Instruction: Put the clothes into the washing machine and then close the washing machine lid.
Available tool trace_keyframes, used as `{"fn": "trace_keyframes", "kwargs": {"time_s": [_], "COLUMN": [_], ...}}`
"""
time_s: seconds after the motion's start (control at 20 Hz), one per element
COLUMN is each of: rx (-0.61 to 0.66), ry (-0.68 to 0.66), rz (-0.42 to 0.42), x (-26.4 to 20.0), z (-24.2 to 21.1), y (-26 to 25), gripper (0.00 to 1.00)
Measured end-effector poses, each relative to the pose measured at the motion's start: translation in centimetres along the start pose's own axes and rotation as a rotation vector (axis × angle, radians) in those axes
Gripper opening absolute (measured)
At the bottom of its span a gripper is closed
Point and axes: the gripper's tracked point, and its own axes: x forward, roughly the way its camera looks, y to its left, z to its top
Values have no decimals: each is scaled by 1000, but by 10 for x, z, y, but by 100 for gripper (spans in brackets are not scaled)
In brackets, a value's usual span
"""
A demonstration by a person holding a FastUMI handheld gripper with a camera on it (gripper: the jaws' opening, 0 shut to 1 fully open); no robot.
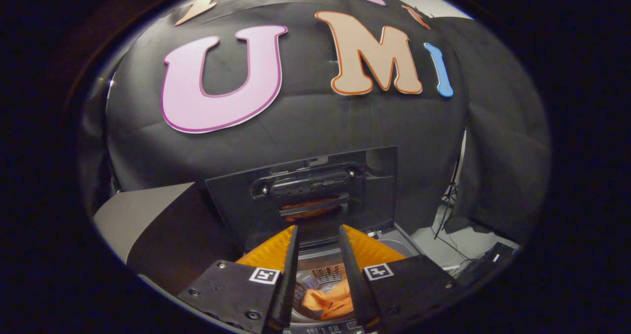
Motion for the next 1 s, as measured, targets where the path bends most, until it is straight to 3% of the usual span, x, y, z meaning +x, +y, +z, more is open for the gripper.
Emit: {"fn": "trace_keyframes", "kwargs": {"time_s": [0.55, 1.0], "rx": [-28, -34], "ry": [-31, -83], "rz": [54, 129], "x": [-14, -14], "z": [16, 65], "y": [24, 61], "gripper": [54, 70]}}
